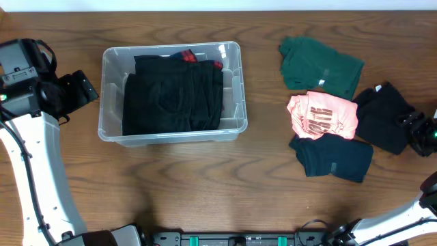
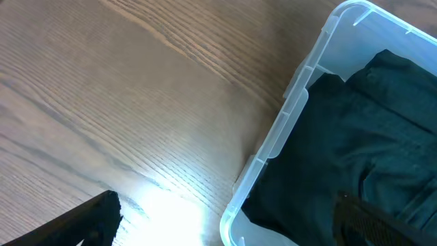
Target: Pack container
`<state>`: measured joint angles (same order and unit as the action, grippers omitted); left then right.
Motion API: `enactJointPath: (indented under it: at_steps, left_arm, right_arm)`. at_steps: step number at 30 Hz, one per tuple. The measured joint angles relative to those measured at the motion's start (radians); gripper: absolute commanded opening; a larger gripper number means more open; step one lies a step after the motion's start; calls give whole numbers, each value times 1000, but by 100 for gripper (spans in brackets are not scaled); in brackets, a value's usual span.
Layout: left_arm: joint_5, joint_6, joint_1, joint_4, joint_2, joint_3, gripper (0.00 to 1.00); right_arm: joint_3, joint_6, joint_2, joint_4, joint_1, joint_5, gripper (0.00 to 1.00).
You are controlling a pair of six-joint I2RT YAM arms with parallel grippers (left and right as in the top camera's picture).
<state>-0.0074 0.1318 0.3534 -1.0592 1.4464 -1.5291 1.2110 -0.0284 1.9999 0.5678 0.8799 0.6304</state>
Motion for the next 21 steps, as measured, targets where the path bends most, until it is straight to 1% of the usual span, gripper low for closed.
enactJointPath:
  at_steps: [5, 8, 10, 11, 17, 21]
  left_arm:
    - [0, 0, 0, 0, 0, 0, 98]
    - [0, 0, 0, 0, 0, 0, 98]
    - [0, 0, 0, 0, 0, 0, 98]
    - [0, 0, 0, 0, 0, 0, 98]
    - [0, 0, 0, 0, 0, 0, 98]
    - [0, 0, 0, 0, 0, 0, 98]
  right_arm:
    - [-14, 0, 0, -5, 19, 31, 80]
    - [-17, 19, 5, -5, 33, 48, 76]
    - [-17, 28, 15, -5, 46, 67, 67]
    - [-16, 40, 24, -5, 55, 74, 59]
    - [-18, 64, 51, -4, 84, 100, 25]
    - [-31, 76, 55, -1, 88, 130, 19]
